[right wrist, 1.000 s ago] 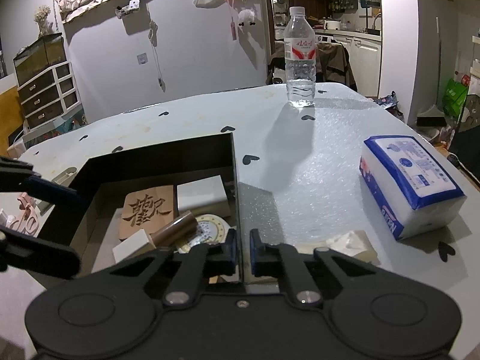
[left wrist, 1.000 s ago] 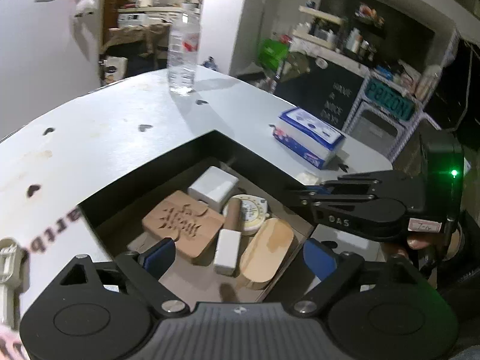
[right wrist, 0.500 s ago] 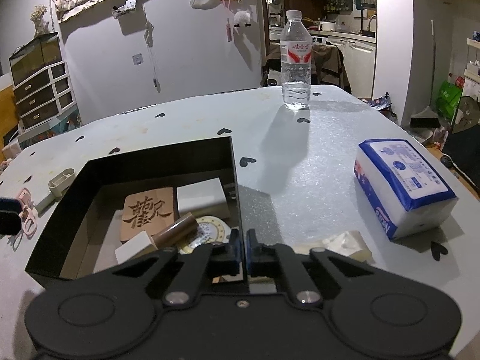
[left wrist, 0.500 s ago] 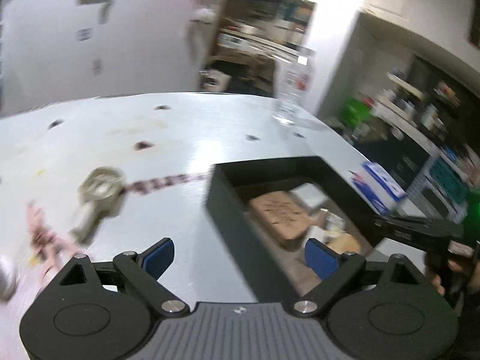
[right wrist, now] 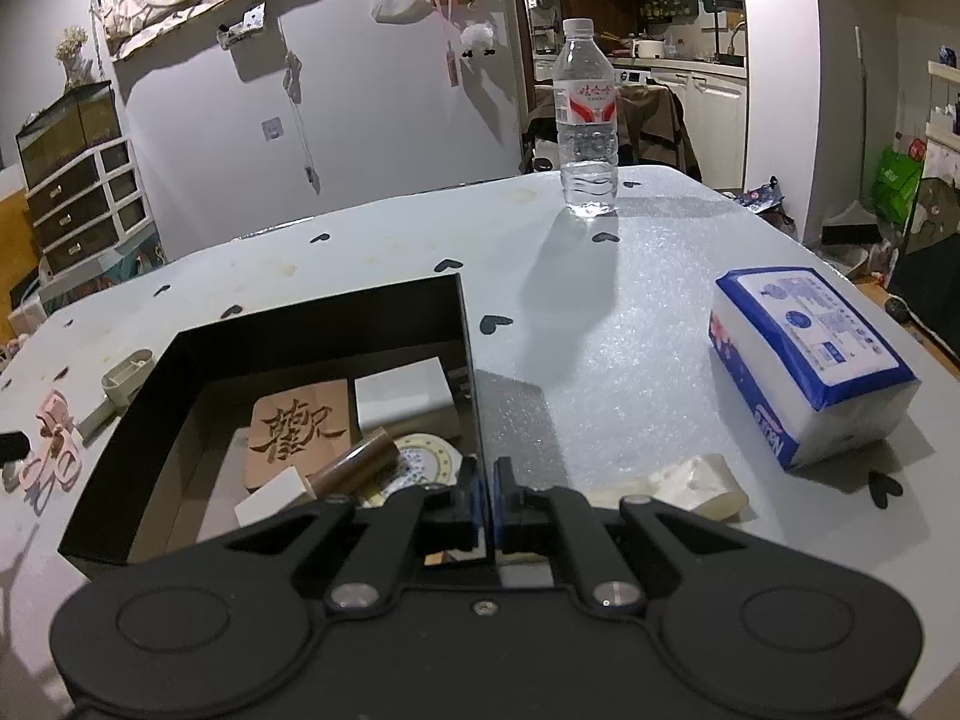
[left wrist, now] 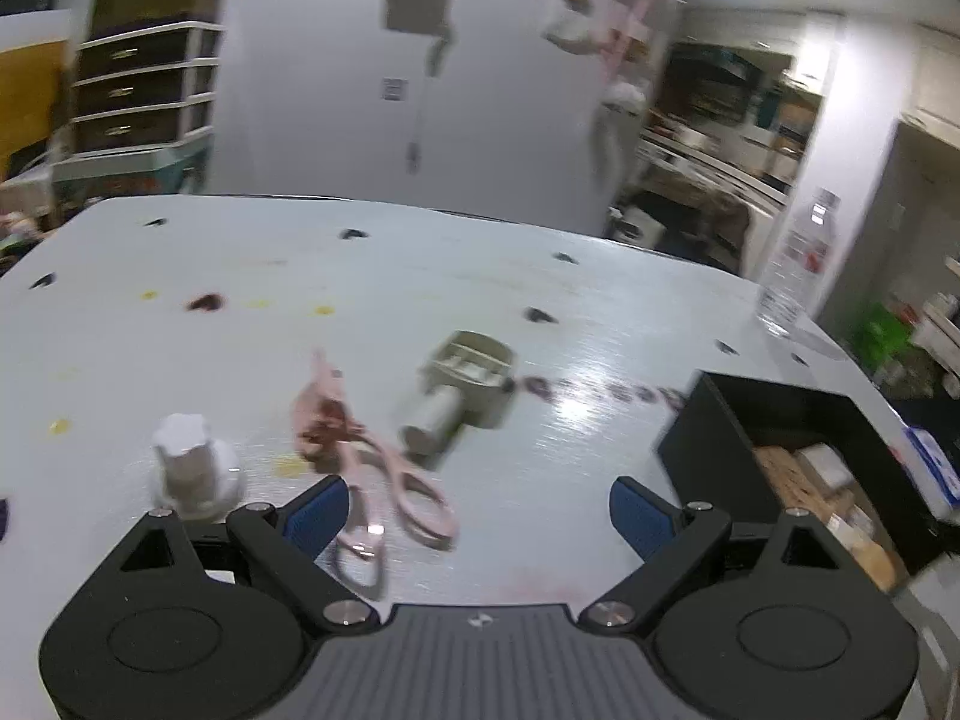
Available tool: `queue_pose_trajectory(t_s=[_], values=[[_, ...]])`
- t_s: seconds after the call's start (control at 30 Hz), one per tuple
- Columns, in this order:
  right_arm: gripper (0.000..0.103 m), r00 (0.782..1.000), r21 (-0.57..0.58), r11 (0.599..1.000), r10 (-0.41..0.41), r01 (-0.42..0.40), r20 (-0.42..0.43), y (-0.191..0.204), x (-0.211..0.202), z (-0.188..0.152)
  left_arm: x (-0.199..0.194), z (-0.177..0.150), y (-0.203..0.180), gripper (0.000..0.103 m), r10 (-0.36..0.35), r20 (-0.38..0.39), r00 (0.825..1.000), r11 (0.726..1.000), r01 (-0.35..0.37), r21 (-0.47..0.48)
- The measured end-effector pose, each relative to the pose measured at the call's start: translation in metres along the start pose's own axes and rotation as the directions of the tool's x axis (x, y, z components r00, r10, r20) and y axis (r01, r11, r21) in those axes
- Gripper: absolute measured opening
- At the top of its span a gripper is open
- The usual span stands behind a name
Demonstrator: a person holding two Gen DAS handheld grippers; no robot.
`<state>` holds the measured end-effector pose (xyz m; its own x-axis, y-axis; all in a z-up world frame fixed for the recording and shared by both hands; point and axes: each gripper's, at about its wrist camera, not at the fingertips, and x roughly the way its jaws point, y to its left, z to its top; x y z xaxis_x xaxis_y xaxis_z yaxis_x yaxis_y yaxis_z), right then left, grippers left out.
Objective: Organize rigid objects
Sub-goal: 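Move the left gripper back to the table and grasp the pink scissors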
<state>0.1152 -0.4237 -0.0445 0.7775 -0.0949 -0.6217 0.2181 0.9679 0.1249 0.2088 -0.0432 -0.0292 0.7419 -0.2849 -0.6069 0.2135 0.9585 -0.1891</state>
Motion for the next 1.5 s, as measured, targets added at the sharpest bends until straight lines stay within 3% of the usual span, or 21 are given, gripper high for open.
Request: queue_pose_trajectory(t_s=[0.07,0.17,0.37,0.67,0.77,0.83,1.07,1.13,1.23,1.5], values=[[0.005,1.0,-0.004,1.0,-0.006,0.006,-0.002,0.001,0.001,0.001,0.005,0.001,0.004,0.092,0.033,0.008,0.999,0.999,-0.033,-0.017],[0.005,1.0,-0.004,1.0,-0.01,0.01,-0.006,0.002,0.001,0.001,0.017,0.005,0.011,0.072,0.071,-0.009,0.997,0.996,-0.071,-0.06],[0.005,1.0,-0.003,1.0,-0.019,0.019,-0.011,0.004,0.002,0.002,0.046,0.01,0.024,0.055,0.164,-0.053,0.985,0.98,-0.169,-0.102],[0.006,1.0,-0.003,1.0,-0.027,0.027,-0.013,0.005,0.002,0.002,0.064,0.015,0.029,0.055,0.204,-0.045,0.978,0.965,-0.209,-0.158],[0.006,1.0,-0.005,1.0,-0.027,0.027,-0.013,0.005,0.002,0.002,0.066,0.014,0.029,0.046,0.239,-0.029,0.97,0.961,-0.241,-0.137],[0.006,1.0,-0.004,1.0,-0.027,0.027,-0.013,0.005,0.002,0.002,0.065,0.013,0.03,0.039,0.239,-0.018,0.971,0.961,-0.24,-0.137],[0.006,1.0,0.002,1.0,-0.022,0.022,-0.012,0.005,0.002,0.002,0.056,0.012,0.04,0.031,0.187,-0.015,0.982,0.964,-0.186,-0.187],[0.006,1.0,0.005,1.0,-0.02,0.02,-0.011,0.004,0.002,0.001,0.048,0.009,0.048,0.01,0.142,-0.004,0.99,0.958,-0.138,-0.253],[0.006,1.0,0.006,1.0,-0.019,0.019,-0.01,0.003,0.002,0.001,0.04,0.002,0.062,0.01,0.073,-0.008,0.997,0.933,-0.071,-0.352],[0.006,1.0,0.008,1.0,-0.017,0.017,-0.009,0.003,0.002,0.001,0.03,-0.004,0.061,0.011,0.08,-0.006,0.997,0.929,-0.077,-0.363]])
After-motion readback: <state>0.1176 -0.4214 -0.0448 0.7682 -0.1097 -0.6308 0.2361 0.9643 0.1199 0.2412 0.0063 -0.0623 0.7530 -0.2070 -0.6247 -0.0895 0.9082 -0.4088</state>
